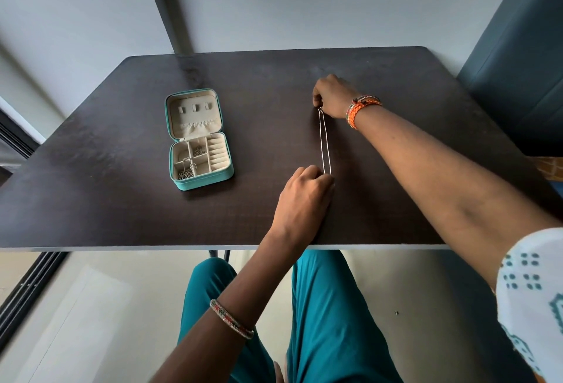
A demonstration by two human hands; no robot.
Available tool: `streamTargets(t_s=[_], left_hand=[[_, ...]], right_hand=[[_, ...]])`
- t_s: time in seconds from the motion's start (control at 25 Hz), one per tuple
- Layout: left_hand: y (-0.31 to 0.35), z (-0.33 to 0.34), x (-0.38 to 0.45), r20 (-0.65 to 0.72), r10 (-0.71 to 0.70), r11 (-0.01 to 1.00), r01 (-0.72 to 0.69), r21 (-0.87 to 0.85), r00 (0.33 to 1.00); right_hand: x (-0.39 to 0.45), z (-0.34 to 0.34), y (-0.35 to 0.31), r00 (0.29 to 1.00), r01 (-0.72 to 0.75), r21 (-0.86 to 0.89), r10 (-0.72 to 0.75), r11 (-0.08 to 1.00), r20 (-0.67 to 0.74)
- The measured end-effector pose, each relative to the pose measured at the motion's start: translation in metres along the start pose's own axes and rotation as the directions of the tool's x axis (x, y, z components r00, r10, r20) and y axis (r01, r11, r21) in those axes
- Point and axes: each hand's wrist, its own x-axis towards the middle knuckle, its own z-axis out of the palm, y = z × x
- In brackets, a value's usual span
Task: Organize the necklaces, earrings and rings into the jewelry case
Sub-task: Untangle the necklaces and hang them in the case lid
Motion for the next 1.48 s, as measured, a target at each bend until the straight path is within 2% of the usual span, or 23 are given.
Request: streamTargets(t_s=[0.08, 0.16, 0.24, 0.32, 0.4, 0.48, 0.56, 0.6, 0.64, 0.72, 0.8, 0.92, 1.0, 1.08, 1.2, 1.32, 1.48], left_hand=[[0.001, -0.002, 0.000, -0.004, -0.023, 0.999, 0.022, -0.046, 1.000], [0.002, -0.008, -0.001, -0.056, -0.078, 0.984, 0.068, -0.163, 0.995], [0.002, -0.023, -0.004, -0.179, -0.145, 0.951, 0.087, -0.296, 0.973], [-0.005, -0.046, -0.010, -0.341, -0.191, 0.934, 0.063, -0.352, 0.921], [-0.027, -0.072, -0.017, -0.500, -0.284, 0.915, 0.074, -0.397, 0.818], [-0.058, -0.094, -0.023, -0.615, -0.428, 0.873, 0.127, -0.471, 0.662], [-0.091, -0.112, -0.028, -0.635, -0.554, 0.819, 0.213, -0.534, 0.538], [-0.106, -0.118, -0.031, -0.606, -0.600, 0.790, 0.266, -0.553, 0.523], [-0.120, -0.121, -0.033, -0.550, -0.640, 0.759, 0.329, -0.562, 0.537], [-0.139, -0.119, -0.038, -0.375, -0.698, 0.697, 0.459, -0.551, 0.610], [-0.147, -0.113, -0.042, -0.250, -0.694, 0.705, 0.567, -0.426, 0.675], [-0.146, -0.110, -0.042, -0.259, -0.651, 0.758, 0.597, -0.263, 0.714], [-0.146, -0.112, -0.041, -0.290, -0.645, 0.764, 0.591, -0.257, 0.708], [-0.147, -0.112, -0.041, -0.305, -0.649, 0.761, 0.596, -0.256, 0.697], [-0.147, -0.112, -0.040, -0.308, -0.657, 0.754, 0.597, -0.274, 0.688], [-0.145, -0.114, -0.039, -0.316, -0.650, 0.760, 0.589, -0.277, 0.691], [-0.145, -0.114, -0.041, -0.291, -0.654, 0.752, 0.557, -0.353, 0.698]], right_hand=[[-0.003, -0.003, -0.003, 0.999, -0.030, 0.023, 0.029, 0.999, 0.013], [-0.006, -0.012, -0.010, 0.996, -0.090, 0.080, 0.091, 0.993, -0.013], [-0.016, -0.029, -0.022, 0.981, -0.155, 0.172, 0.173, 0.973, -0.092], [-0.034, -0.047, -0.039, 0.961, -0.156, 0.321, 0.219, 0.934, -0.170], [-0.061, -0.054, -0.063, 0.948, -0.072, 0.539, 0.225, 0.839, -0.224], [-0.089, -0.047, -0.091, 0.952, -0.017, 0.696, 0.224, 0.718, -0.209], [-0.103, -0.031, -0.124, 0.972, -0.009, 0.727, 0.176, 0.687, -0.154], [-0.104, -0.023, -0.140, 0.980, -0.007, 0.709, 0.144, 0.705, -0.133], [-0.102, -0.014, -0.155, 0.986, 0.002, 0.686, 0.115, 0.727, -0.124], [-0.092, 0.000, -0.181, 0.992, 0.035, 0.645, 0.053, 0.763, -0.116], [-0.079, 0.010, -0.200, 0.993, 0.077, 0.558, -0.010, 0.826, -0.121], [-0.066, 0.017, -0.217, 0.994, 0.106, 0.397, -0.101, 0.912, -0.034], [-0.062, 0.018, -0.223, 0.989, 0.123, 0.331, -0.142, 0.935, 0.033], [-0.058, 0.024, -0.227, 0.987, 0.143, 0.308, -0.157, 0.941, 0.021], [-0.054, 0.035, -0.228, 0.992, 0.122, 0.440, -0.094, 0.890, -0.083], [-0.049, 0.035, -0.226, 0.991, 0.089, 0.659, -0.001, 0.747, -0.133], [-0.046, 0.011, -0.224, 0.990, 0.108, 0.812, 0.016, 0.574, -0.143]])
